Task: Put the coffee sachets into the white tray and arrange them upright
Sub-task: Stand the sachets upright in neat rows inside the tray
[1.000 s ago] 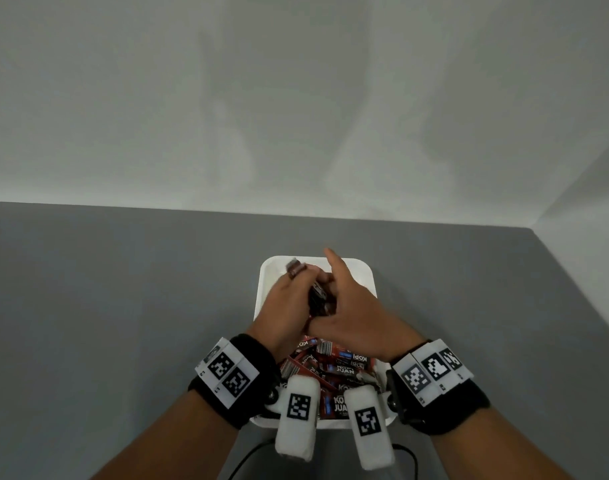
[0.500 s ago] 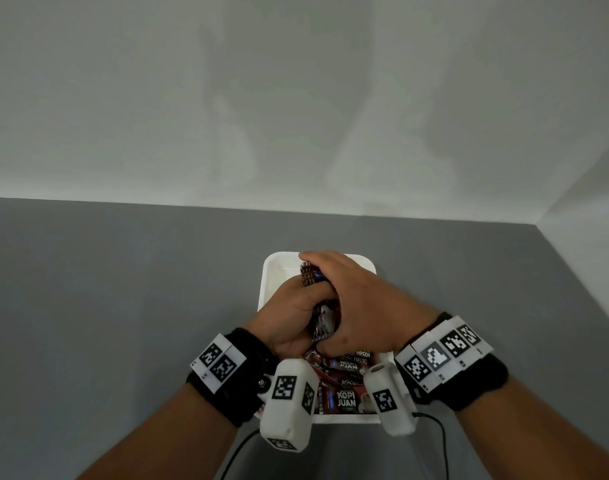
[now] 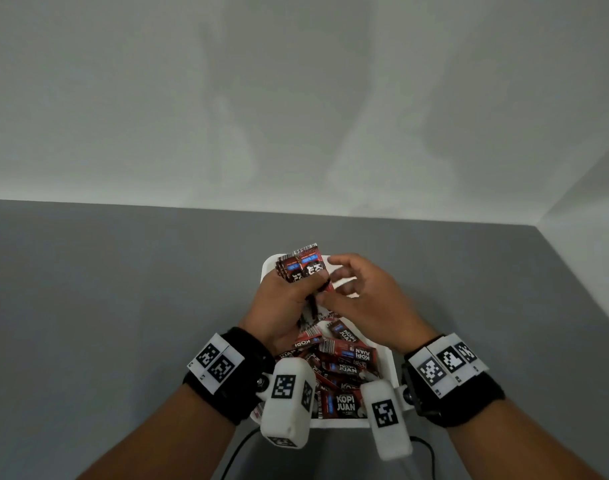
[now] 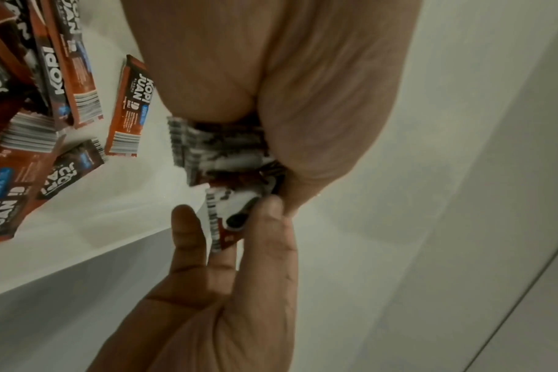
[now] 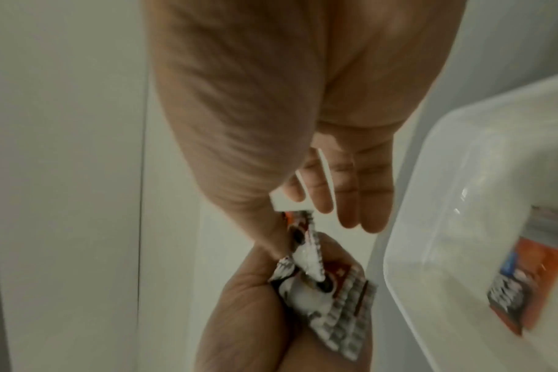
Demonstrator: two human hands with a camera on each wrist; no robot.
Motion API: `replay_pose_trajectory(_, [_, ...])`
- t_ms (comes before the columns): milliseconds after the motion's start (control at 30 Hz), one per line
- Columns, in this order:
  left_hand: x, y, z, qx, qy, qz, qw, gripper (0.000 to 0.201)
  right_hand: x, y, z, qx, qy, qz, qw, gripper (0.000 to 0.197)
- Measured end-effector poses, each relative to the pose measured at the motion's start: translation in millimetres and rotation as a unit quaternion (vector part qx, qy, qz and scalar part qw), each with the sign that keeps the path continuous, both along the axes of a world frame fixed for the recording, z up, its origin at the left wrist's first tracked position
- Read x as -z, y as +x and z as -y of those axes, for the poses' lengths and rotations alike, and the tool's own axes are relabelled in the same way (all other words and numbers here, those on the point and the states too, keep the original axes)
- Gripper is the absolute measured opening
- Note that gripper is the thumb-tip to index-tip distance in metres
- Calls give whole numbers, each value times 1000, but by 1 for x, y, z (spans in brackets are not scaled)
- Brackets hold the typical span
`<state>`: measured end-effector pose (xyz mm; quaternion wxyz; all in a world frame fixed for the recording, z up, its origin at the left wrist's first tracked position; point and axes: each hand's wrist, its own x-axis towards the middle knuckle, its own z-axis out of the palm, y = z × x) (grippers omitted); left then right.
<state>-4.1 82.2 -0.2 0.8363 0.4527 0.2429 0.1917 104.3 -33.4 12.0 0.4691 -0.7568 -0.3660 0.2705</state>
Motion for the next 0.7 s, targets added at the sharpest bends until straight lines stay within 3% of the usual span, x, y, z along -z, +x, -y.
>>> replay_pose_trajectory(100, [8,5,0,-15,18,-17,1000,21,6,-3,-2,32,23,-54,998,37])
replay_pose_trajectory(167, [10,7,-5,-29,47,-65,996,9,7,1,-5,40,24,-27,999,31])
replay_pose_trajectory(233, [18,6,-21,-60,101,-137,984,19,13,12,-5,67,4,31,997,24])
replay_pose_trajectory(300, [27,4,-45,-102,193,-198,956,17,21,27,-3,88,-27,79,993,20])
replay_pose_trajectory(367, [34,0,-63,-131,299,-267,907,9,30,37,2,90,-68,121,986,20])
replay_pose_trajectory(500, [49,-4,-78,-62,375,-391,838,25,52,45,6,89,-127,156,976,14])
replay_pose_trajectory(567, [60,-5,-79,-25,383,-419,823,29,63,45,7,87,-152,159,972,13])
replay_pose_trajectory(700, [72,-8,-77,-13,388,-424,818,30,78,45,11,76,-184,163,966,12])
